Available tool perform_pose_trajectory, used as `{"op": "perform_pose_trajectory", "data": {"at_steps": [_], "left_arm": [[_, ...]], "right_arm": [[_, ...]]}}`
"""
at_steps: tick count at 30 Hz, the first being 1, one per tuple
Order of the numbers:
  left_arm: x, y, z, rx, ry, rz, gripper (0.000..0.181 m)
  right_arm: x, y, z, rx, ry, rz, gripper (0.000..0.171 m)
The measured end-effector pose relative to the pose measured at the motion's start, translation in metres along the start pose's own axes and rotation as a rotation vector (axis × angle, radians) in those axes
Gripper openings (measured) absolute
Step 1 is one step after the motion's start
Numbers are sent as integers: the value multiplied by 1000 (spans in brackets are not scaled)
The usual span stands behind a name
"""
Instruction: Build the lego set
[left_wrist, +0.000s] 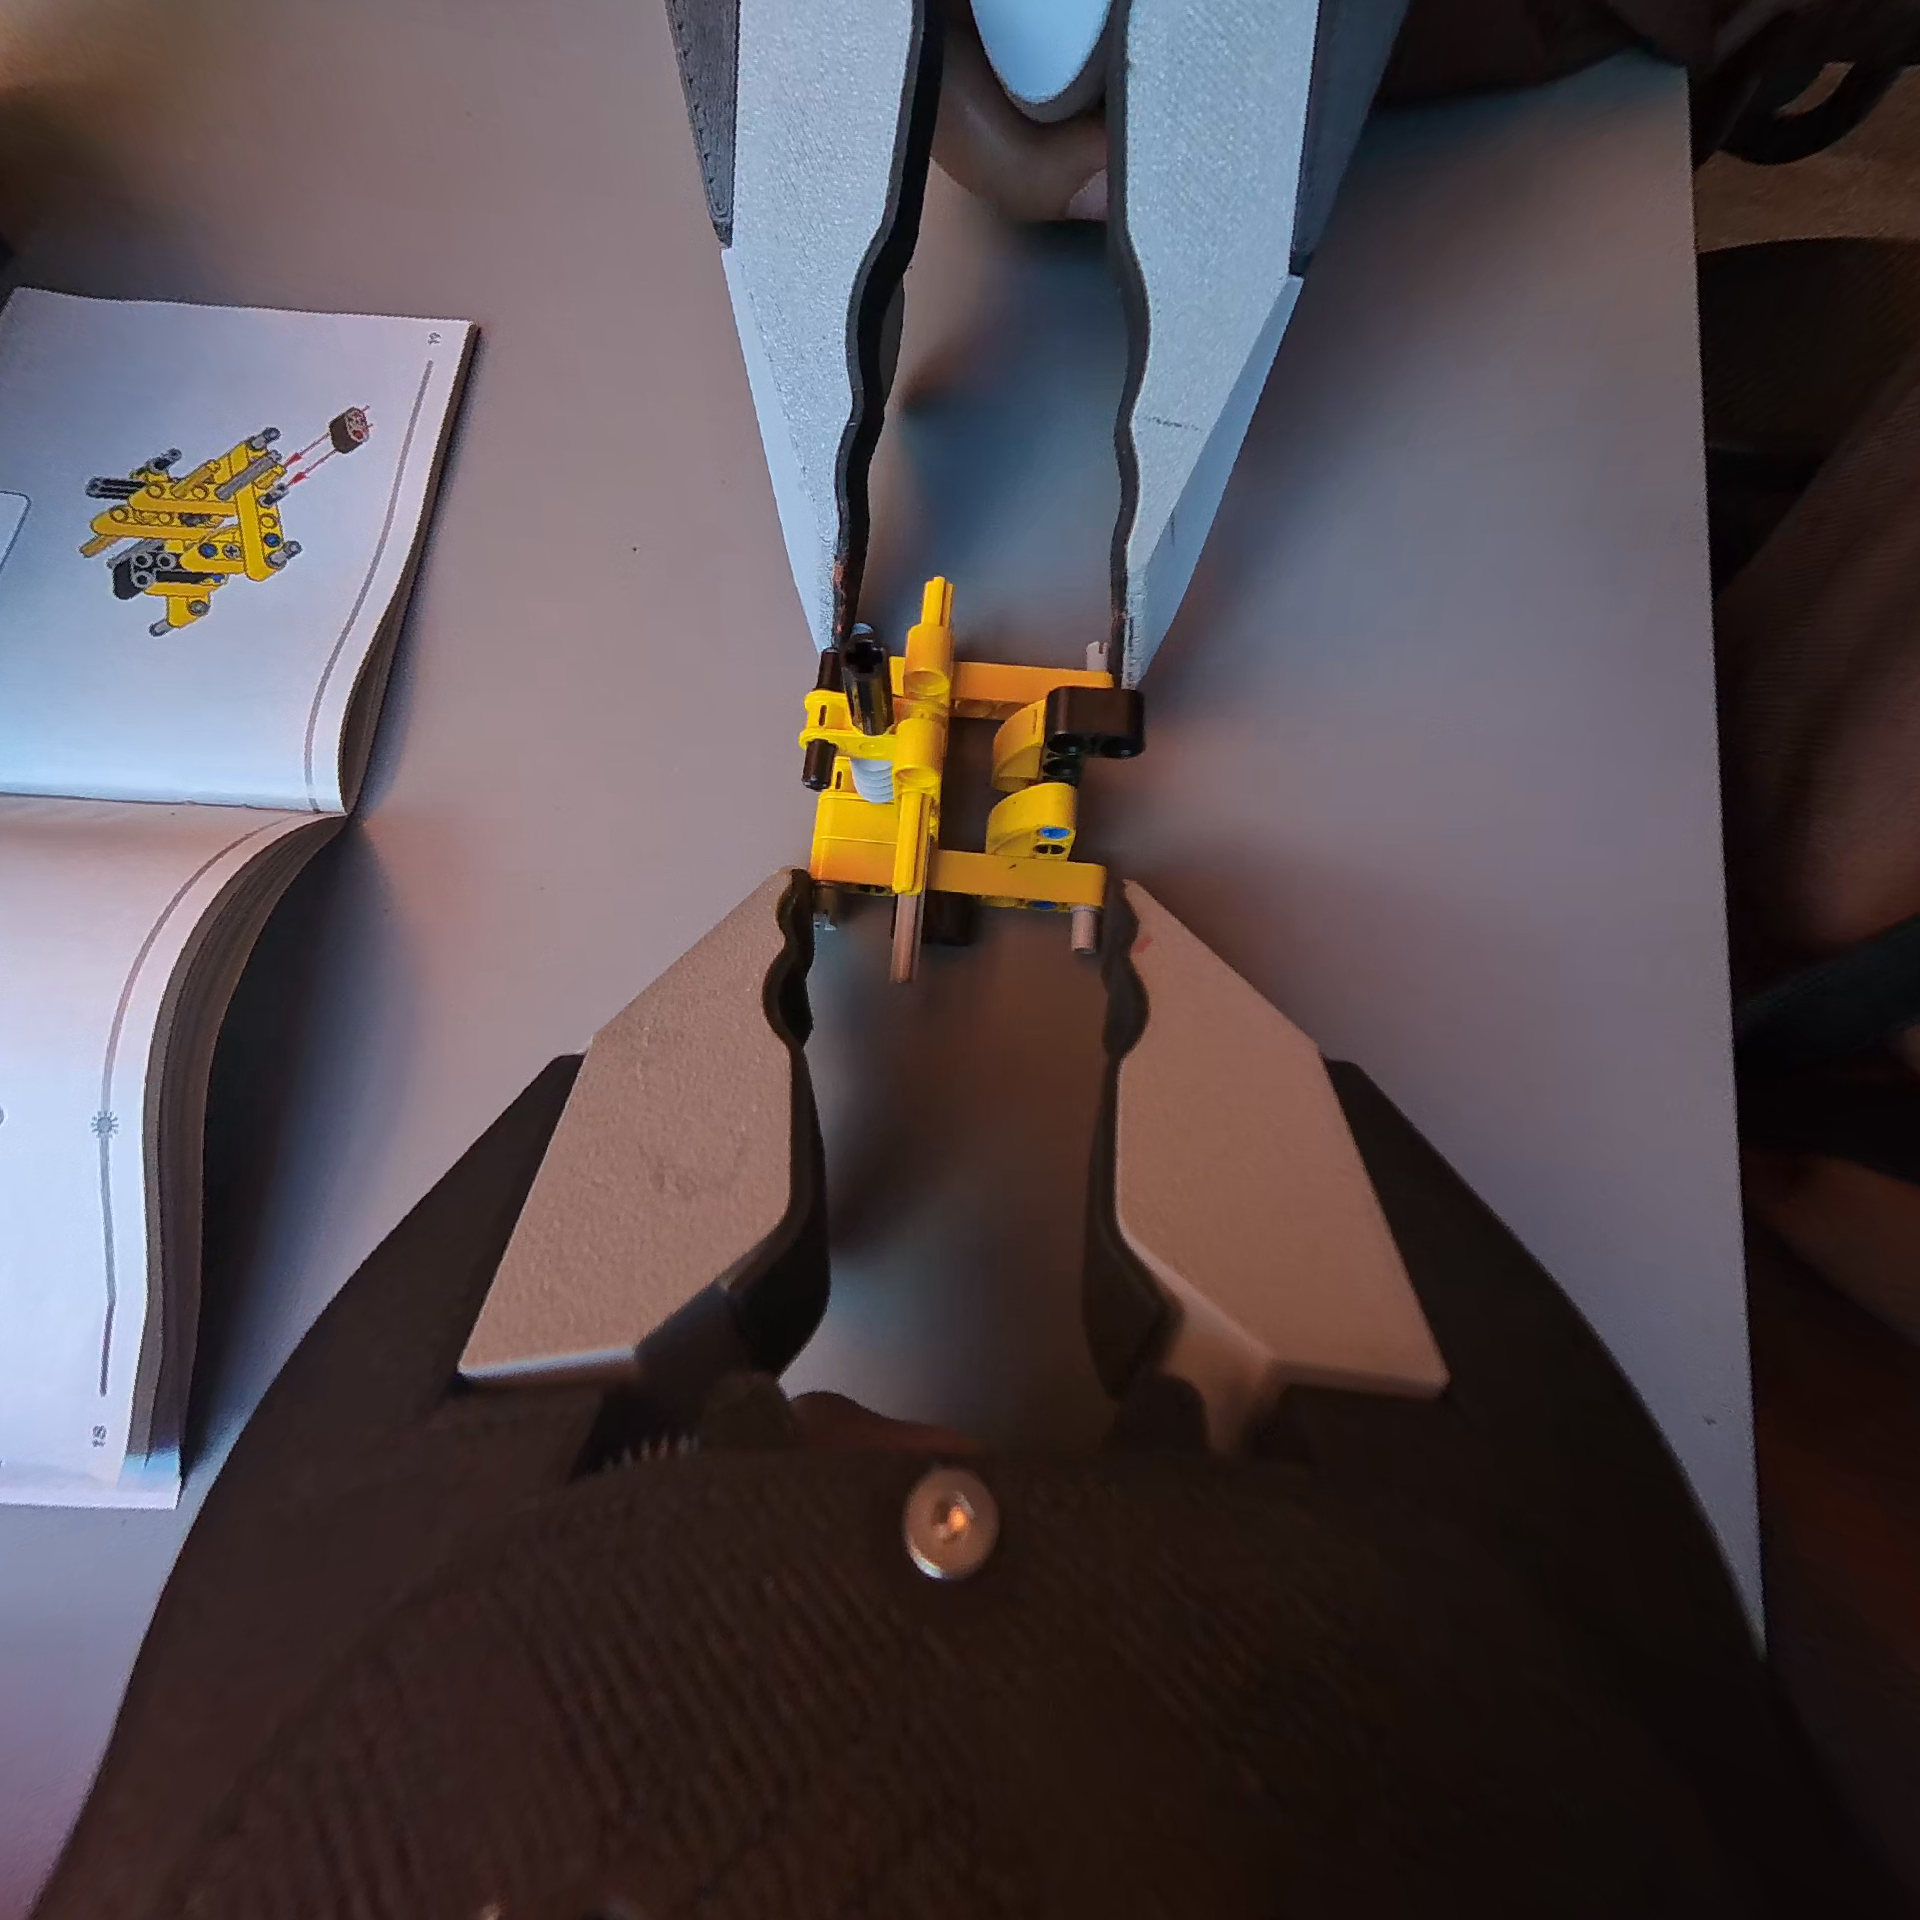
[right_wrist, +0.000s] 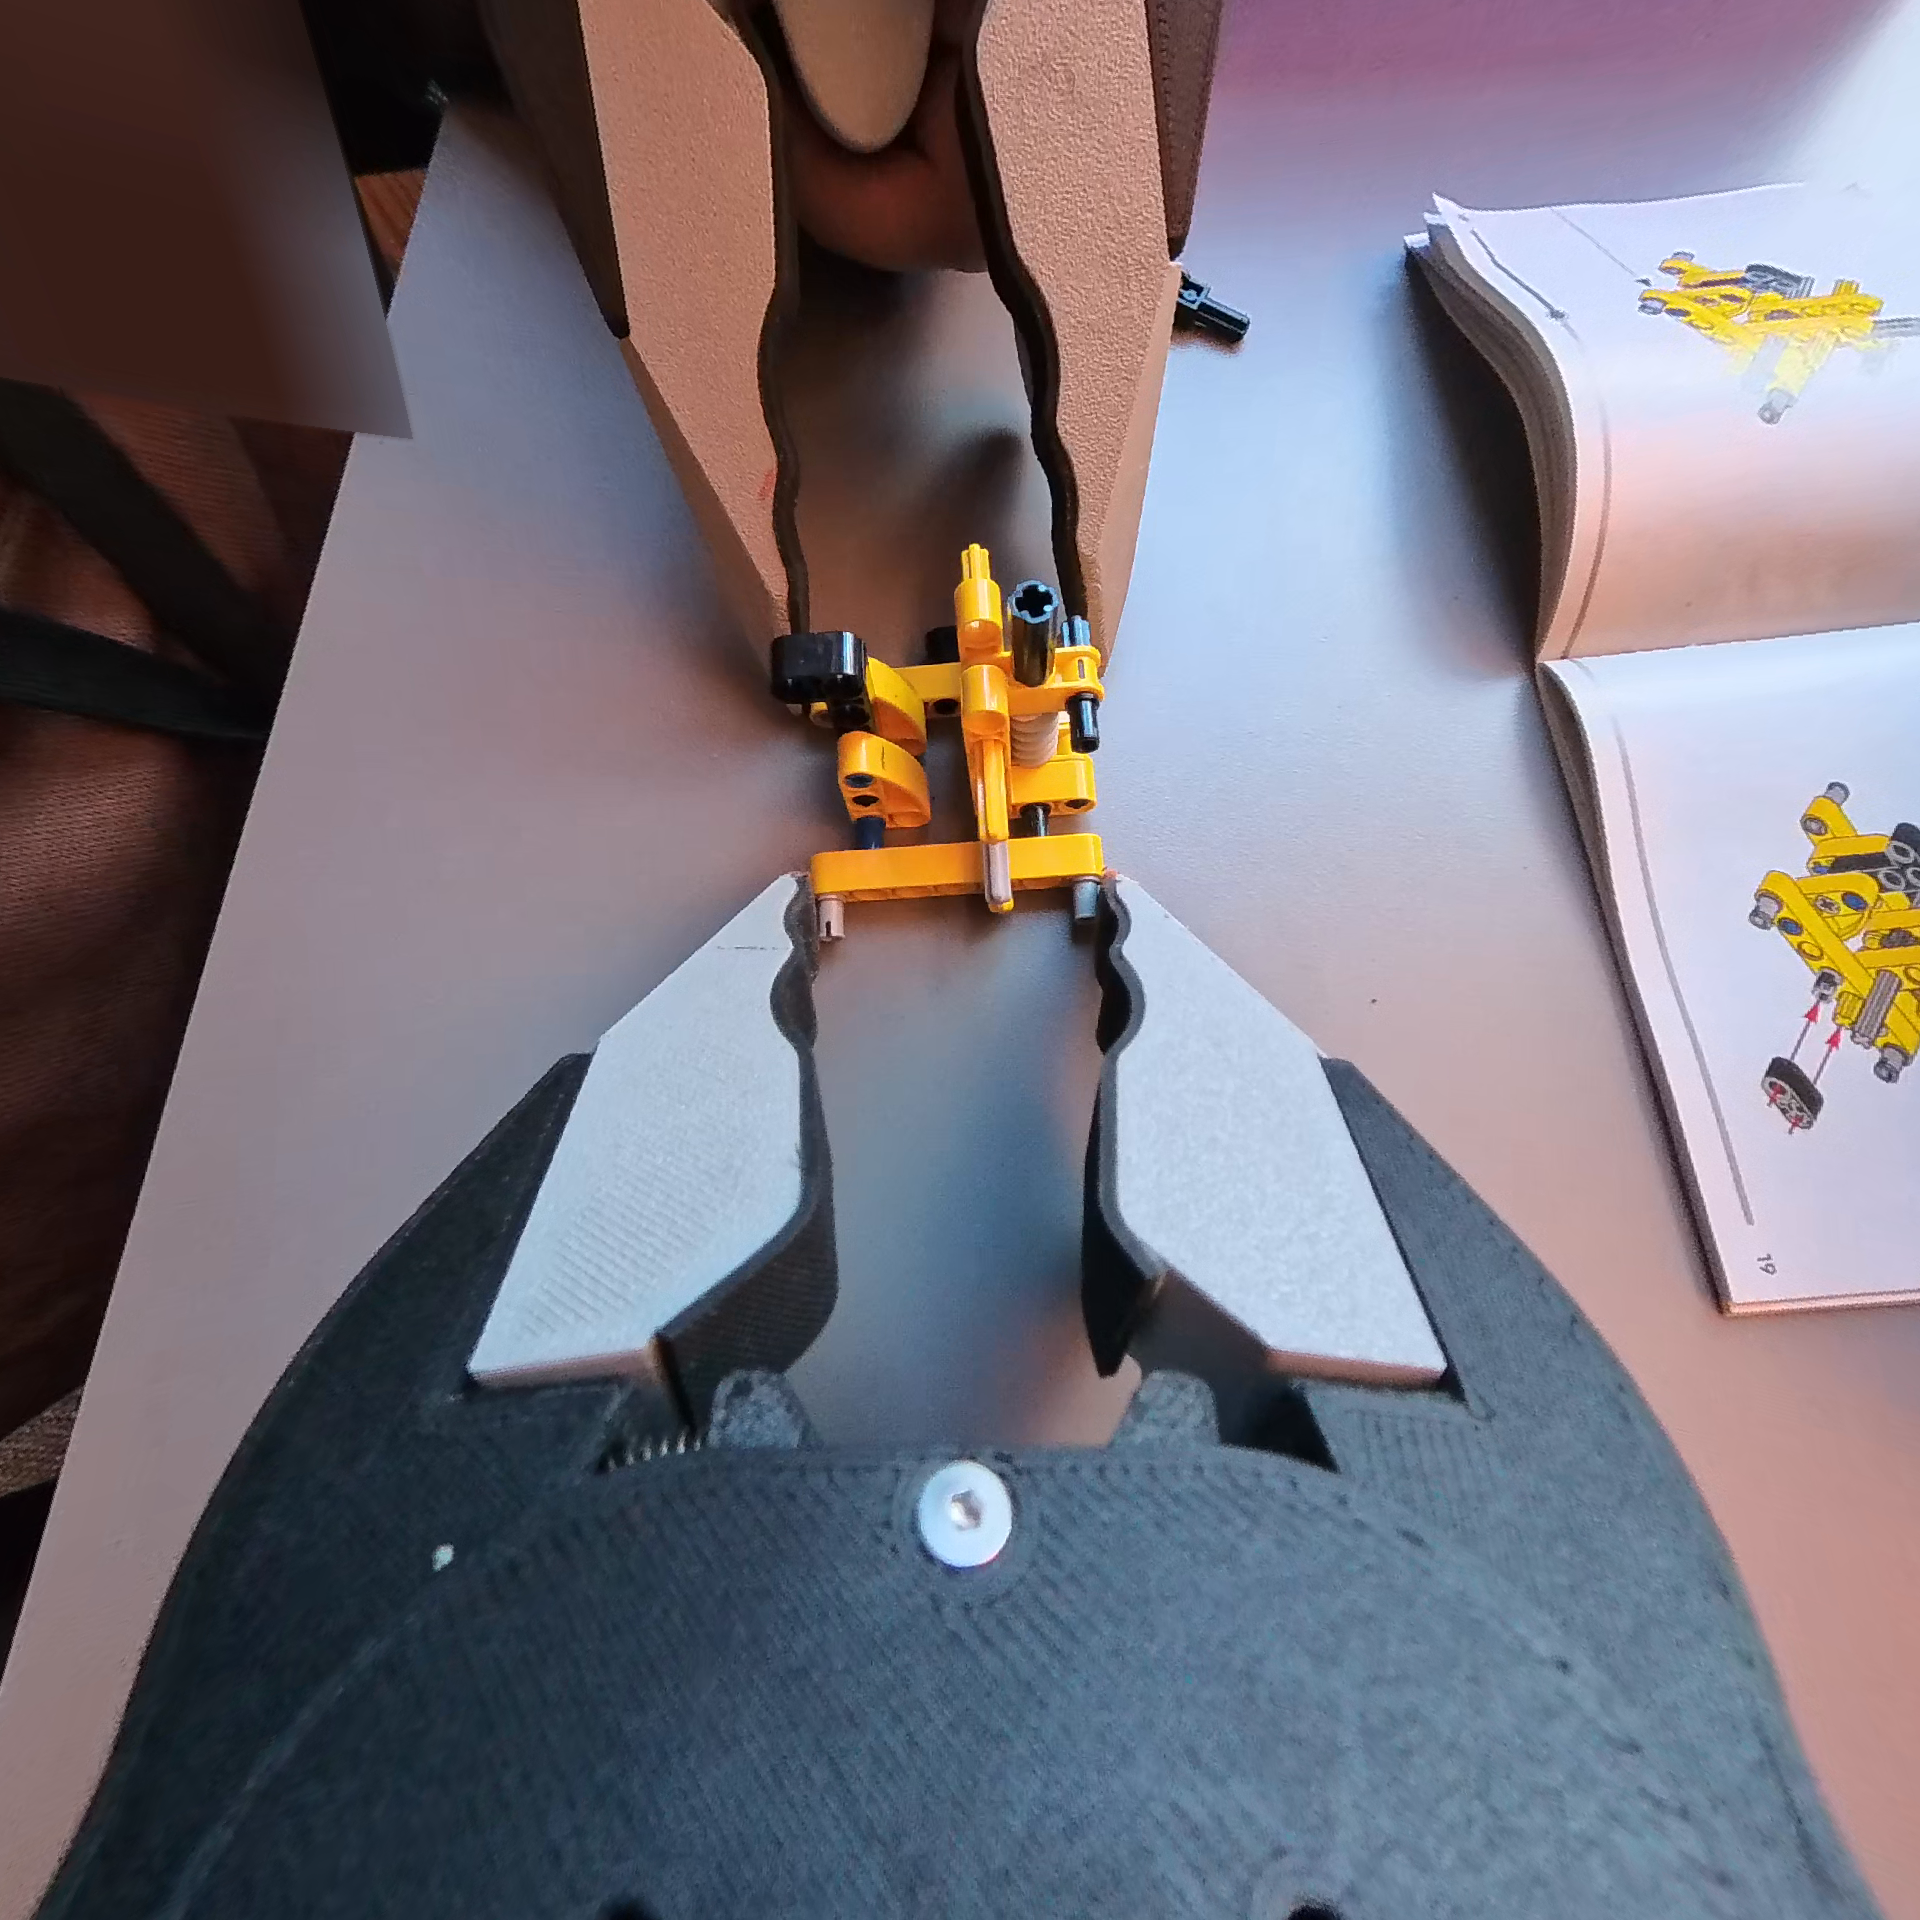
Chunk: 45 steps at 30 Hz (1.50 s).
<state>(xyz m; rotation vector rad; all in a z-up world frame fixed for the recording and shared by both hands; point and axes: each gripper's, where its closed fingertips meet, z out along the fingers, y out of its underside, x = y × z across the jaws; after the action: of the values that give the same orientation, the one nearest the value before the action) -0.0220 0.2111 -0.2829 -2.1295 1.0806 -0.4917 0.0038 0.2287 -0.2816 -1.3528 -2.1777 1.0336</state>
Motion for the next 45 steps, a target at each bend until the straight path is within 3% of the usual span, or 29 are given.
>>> {"op": "perform_pose_trajectory", "data": {"at_steps": [45], "left_arm": [[1, 1, -1, -7, 22, 35, 53]], "right_arm": [[-1, -2, 2, -18, 23, -63, 49]]}}
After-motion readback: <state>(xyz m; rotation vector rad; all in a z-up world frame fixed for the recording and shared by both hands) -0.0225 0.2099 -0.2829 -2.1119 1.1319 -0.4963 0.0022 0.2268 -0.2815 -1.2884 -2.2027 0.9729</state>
